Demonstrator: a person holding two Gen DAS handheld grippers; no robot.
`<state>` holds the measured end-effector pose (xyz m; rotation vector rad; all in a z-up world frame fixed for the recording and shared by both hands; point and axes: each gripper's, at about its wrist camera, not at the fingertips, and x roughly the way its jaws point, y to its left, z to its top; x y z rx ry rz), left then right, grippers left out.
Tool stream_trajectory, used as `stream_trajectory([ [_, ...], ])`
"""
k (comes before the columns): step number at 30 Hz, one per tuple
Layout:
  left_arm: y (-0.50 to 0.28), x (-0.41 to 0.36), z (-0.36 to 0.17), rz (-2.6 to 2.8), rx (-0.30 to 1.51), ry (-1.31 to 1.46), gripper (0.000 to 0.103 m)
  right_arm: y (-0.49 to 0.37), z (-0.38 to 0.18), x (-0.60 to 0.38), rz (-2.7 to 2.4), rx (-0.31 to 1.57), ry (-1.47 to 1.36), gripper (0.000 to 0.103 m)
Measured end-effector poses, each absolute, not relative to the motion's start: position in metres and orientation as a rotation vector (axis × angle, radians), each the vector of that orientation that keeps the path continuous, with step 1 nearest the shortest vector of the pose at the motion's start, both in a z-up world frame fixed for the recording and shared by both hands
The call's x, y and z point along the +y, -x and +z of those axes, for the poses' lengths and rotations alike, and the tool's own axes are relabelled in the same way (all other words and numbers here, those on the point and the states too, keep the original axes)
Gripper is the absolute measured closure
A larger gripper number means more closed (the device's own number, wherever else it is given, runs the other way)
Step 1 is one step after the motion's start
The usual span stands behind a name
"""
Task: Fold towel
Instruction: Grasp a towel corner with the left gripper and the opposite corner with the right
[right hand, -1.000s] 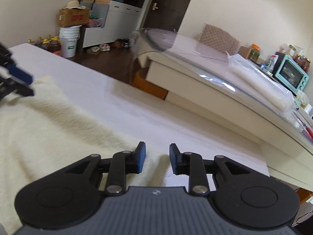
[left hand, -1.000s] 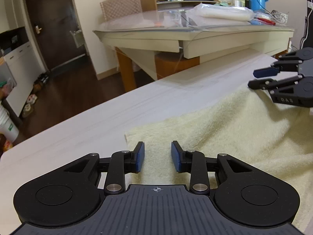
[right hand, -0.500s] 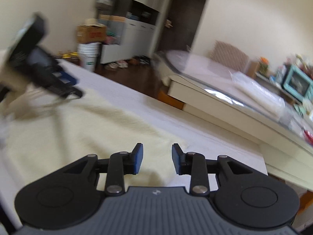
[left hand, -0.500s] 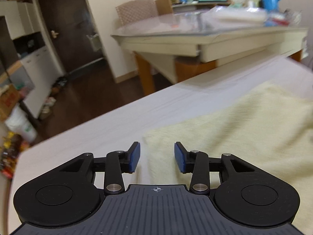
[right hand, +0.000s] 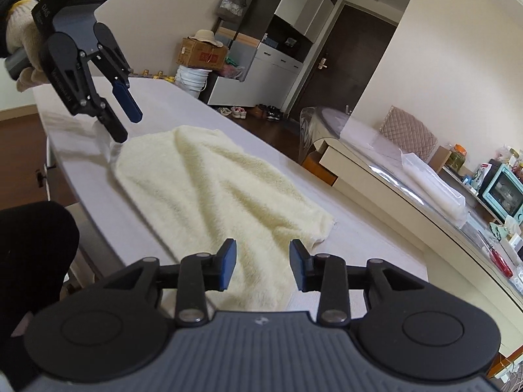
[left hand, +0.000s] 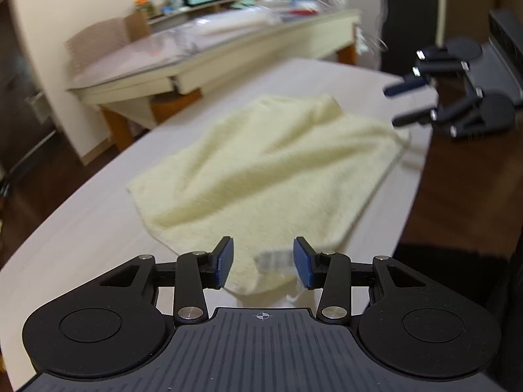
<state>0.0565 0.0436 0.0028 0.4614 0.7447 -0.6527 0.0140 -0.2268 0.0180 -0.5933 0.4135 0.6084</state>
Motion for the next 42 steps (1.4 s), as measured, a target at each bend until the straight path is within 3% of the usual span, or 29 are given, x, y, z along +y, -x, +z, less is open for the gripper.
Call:
stream_trajectory([
  [2,-0.054,0.038,-0.004,-0.683,0.76,-0.511,0.061,-0.011,0.018,-0.229,0.602,0.422,0.606,0.064],
  [7,-0.039,0.037,-0.005,-0.721,0.763,-0.556,0.085,-0.008,0.016,-0.239,0.582,0.441,0.652,0.063],
  [15,-0.035,0.052,0.009,-0.66,0.703,-0.424,0.087,0.003,0.002,-0.237,0.648,0.431,0.826,0.063],
  [29,-0.043,0.067,0.049,-0.67,0.611,-0.228,0.087,-0.003,-0.009,-0.197,0.759,0.399,0.686,0.061],
  [38,-0.031,0.07,0.037,-0.655,0.659,-0.269,0.087,0.007,-0.014,-0.224,0.69,0.399,0.876,0.07],
  [42,-0.022,0.066,0.028,-0.661,0.678,-0.287,0.087,0.013,-0.018,-0.228,0.685,0.384,0.948,0.081],
])
